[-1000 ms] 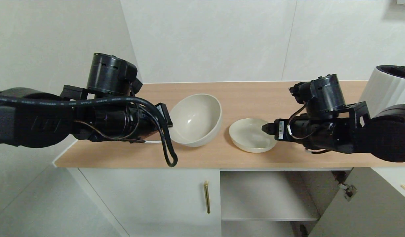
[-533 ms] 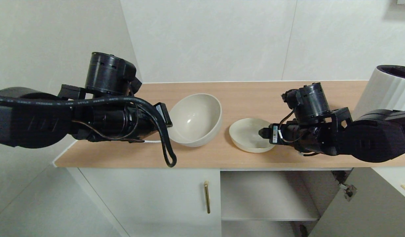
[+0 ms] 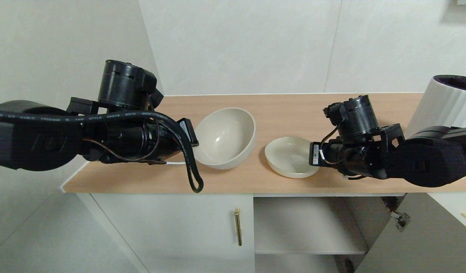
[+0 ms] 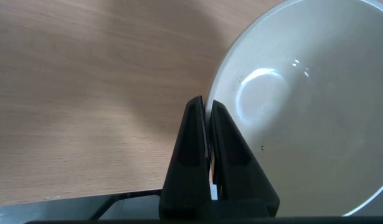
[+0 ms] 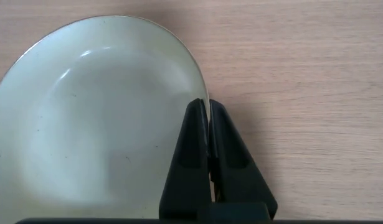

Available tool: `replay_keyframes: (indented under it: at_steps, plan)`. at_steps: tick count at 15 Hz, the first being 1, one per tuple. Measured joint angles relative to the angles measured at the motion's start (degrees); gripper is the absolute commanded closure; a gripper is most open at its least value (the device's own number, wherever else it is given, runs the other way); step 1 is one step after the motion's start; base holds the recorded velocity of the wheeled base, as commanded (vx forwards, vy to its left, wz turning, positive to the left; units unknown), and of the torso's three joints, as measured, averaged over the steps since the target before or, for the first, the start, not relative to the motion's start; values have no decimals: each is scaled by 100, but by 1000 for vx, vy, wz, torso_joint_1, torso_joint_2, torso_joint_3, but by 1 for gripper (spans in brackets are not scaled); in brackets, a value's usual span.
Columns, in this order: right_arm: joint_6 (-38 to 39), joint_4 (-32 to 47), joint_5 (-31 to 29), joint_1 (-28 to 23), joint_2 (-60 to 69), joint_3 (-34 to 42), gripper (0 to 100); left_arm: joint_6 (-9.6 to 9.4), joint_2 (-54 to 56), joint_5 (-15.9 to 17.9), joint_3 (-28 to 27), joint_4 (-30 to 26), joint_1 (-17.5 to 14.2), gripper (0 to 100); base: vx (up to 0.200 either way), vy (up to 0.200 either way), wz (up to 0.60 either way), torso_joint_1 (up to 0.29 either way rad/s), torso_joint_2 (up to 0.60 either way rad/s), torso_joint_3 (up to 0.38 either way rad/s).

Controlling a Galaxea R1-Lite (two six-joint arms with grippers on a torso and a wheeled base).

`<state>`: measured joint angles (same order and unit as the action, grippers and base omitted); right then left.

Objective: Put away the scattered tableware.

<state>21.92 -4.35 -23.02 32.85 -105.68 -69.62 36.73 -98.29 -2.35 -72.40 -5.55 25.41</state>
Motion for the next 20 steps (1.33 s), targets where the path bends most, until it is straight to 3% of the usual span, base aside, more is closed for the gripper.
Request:
replay_keyframes:
  at_steps: [5, 8, 13, 15, 20]
  plan:
    - [5, 39, 77, -2, 149, 24, 100, 7, 108, 0, 116, -2, 0, 100, 0, 0, 0, 0, 0, 0]
    - [39, 187, 699, 0, 629, 165, 100, -33, 474, -40, 492, 11, 39, 100, 0, 0, 0, 0, 0, 0]
    - [22, 981, 1380, 5, 1831, 669, 100, -417, 1499, -38, 1319, 13, 111, 100, 0, 0, 0, 0, 0, 0]
    - [28, 1480, 1424, 71, 2198, 894, 100, -452, 1866, -29, 1668, 2, 185, 100, 0, 0, 0, 0, 0, 0]
    - [-74, 1423, 1620, 105, 2776, 1563, 100, -460, 2096, -18, 1963, 7, 251, 100, 0, 0, 0, 0, 0, 0]
